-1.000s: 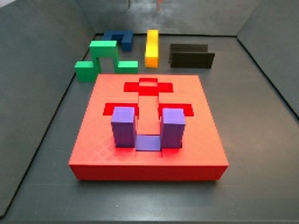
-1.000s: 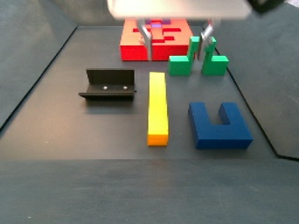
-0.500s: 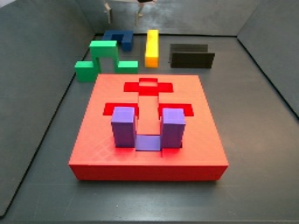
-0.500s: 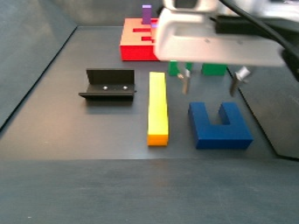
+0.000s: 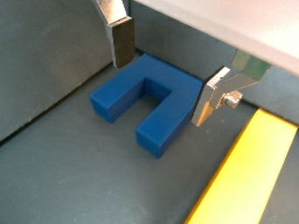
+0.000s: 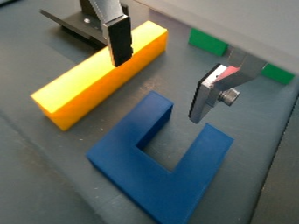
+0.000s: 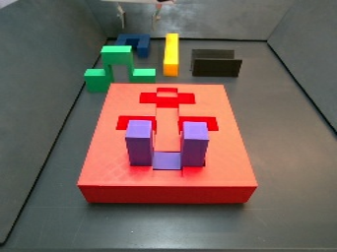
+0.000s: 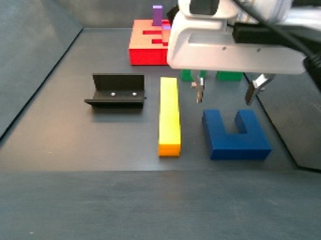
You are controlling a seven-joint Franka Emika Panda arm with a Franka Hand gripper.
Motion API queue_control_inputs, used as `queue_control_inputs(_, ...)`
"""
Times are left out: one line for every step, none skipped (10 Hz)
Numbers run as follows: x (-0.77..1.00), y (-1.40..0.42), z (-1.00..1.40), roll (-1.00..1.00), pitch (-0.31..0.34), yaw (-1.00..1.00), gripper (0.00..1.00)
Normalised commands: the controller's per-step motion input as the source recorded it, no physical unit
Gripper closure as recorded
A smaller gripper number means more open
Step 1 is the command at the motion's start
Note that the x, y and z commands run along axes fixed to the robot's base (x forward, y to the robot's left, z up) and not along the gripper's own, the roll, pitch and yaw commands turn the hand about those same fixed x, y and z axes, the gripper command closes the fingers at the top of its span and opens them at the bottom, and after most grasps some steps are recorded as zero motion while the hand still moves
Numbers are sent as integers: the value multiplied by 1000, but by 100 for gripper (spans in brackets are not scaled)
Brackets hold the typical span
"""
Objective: Pick up the blue object. Move up. Place the blue object on the fixture. Regrasp the blue object. Move to above the board. Insert the blue object.
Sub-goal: Pick up the blue object.
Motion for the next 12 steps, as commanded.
queue_control_inputs(0,-129,-469,191,0,0,0)
queue_control_inputs(0,-17,-466,179,0,46,0)
queue_control_inputs(0,0,-426,146,-4,100,0)
queue_control_inputs(0,0,-331,116,-4,137,0)
queue_control_inputs(0,0,-251,60,-4,174,0)
queue_control_inputs(0,0,-194,10,-17,189,0)
queue_control_inputs(0,0,-186,0,-24,189,0)
queue_control_inputs(17,0,-177,0,-26,174,0)
queue_control_inputs(34,0,-97,0,-4,137,0)
queue_control_inputs(131,-60,0,26,0,103,0)
queue_control_inputs(580,-100,0,50,51,63,0)
queue_control_inputs(560,0,-34,51,16,60,0)
